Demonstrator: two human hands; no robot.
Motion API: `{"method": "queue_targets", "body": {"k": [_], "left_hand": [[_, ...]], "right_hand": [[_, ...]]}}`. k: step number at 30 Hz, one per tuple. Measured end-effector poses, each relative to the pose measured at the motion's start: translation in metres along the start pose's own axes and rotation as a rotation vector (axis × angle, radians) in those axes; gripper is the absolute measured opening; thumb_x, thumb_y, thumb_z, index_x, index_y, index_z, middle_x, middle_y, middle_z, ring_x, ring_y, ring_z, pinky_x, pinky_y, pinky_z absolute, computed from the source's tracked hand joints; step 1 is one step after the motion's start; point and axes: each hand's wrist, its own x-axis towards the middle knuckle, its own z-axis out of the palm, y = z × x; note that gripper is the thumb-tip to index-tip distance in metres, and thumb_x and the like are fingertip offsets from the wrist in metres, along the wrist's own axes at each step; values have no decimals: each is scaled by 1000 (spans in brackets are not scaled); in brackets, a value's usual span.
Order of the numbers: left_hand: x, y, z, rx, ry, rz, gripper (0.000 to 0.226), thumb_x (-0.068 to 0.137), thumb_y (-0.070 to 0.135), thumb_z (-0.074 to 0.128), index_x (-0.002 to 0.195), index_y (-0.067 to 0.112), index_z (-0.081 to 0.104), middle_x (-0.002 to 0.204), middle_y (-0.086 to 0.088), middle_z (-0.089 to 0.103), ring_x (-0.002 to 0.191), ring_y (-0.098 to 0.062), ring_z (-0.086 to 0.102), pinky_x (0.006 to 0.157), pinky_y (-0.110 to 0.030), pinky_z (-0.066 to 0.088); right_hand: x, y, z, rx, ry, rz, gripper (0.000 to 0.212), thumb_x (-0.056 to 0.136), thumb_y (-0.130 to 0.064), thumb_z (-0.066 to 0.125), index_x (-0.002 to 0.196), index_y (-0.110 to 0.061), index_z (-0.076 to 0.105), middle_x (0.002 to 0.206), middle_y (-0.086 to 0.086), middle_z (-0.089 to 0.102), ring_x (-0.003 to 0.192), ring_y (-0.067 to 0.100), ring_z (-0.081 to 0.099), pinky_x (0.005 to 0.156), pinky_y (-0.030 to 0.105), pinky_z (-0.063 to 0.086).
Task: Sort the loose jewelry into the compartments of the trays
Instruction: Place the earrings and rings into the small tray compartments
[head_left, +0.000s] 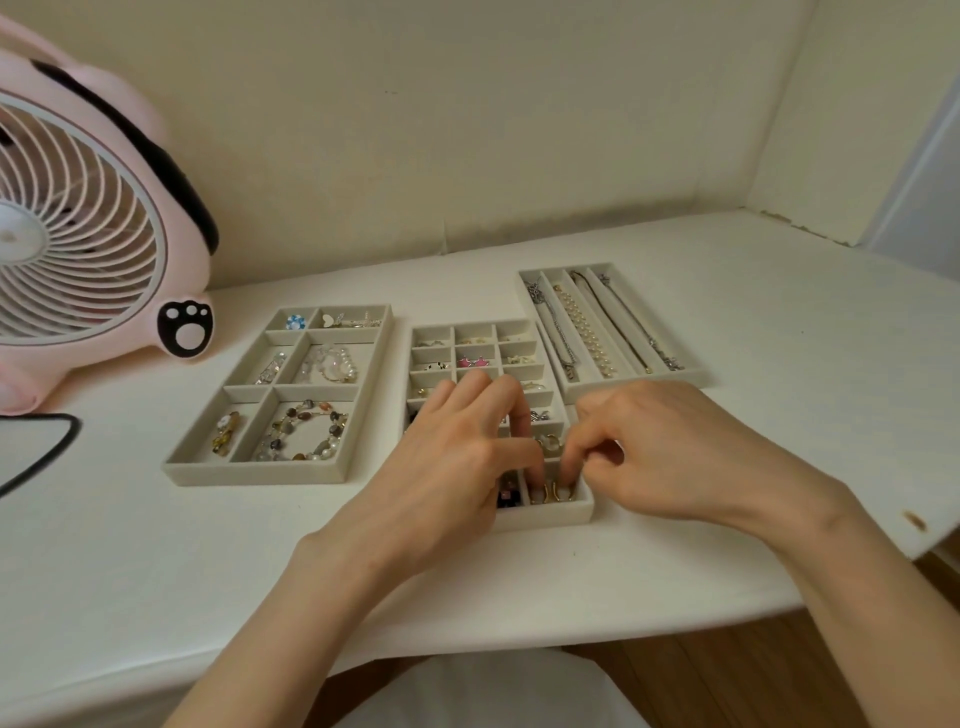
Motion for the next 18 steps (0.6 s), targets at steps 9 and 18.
{"method": "queue_targets", "body": {"k": [9, 18], "left_hand": [[-3, -2, 0, -75, 44, -24, 46, 68, 11, 29, 90, 29, 65, 96, 6, 47, 89, -13, 37, 75, -32, 35], [-37, -12, -1, -179, 189, -178, 42, 83, 60, 48, 108, 27, 56, 100, 15, 49, 93, -5, 47, 79, -28, 45]], "right_hand": [[-1, 2, 1, 44, 10, -2, 27, 80, -15, 52, 81, -34, 71, 65, -15, 49, 63, 0, 46, 57, 14, 27], [-11, 6, 6, 217, -29, 83, 35, 71, -58, 67, 90, -38, 46, 83, -11, 60, 70, -3, 51, 57, 16, 36]]}}
